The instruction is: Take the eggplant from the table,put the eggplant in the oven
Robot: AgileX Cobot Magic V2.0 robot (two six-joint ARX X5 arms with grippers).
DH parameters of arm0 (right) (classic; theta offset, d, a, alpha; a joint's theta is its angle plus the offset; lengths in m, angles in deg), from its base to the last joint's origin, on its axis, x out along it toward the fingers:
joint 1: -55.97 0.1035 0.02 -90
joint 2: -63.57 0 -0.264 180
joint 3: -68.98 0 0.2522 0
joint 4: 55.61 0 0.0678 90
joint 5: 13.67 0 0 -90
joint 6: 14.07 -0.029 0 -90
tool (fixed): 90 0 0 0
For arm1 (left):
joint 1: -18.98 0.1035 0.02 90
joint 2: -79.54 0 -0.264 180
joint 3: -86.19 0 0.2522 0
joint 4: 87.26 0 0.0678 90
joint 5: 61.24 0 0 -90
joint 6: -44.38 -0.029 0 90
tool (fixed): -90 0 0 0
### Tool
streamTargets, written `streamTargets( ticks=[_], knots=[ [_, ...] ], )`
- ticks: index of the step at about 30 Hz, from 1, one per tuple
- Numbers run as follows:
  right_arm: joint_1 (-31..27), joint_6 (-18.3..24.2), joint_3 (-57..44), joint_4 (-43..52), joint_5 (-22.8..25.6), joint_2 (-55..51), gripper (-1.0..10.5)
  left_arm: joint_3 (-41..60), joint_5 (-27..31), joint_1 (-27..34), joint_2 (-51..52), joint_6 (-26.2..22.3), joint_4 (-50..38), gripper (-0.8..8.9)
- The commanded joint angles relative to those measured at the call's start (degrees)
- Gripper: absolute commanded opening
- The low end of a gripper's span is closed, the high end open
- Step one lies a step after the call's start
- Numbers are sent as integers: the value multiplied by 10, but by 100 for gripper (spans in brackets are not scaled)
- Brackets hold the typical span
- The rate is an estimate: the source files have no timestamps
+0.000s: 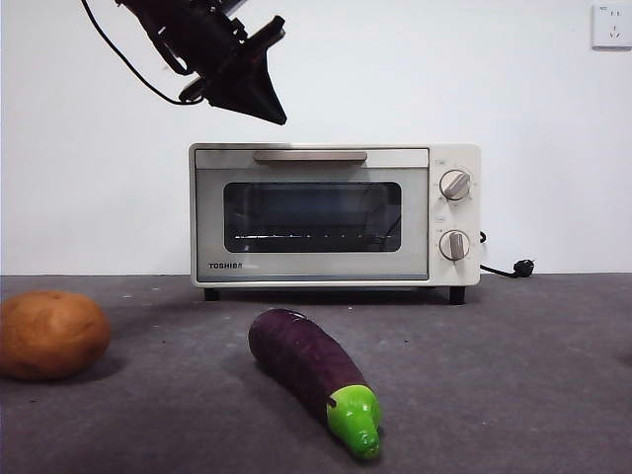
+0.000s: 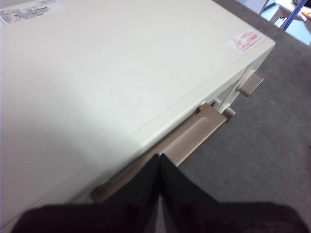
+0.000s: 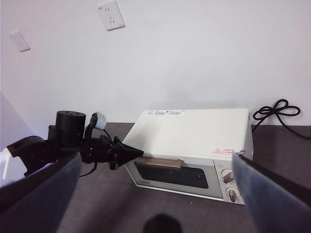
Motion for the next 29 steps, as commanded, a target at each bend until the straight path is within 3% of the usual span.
streamTargets(
  ticks=[1, 29],
  knots=[
    [1, -5, 2, -2, -2, -1, 598, -1, 2, -6, -13, -24, -3, -6],
    [1, -4, 2, -40, -33, -1, 594, -1, 52, -10, -33, -60, -13, -6]
  ],
)
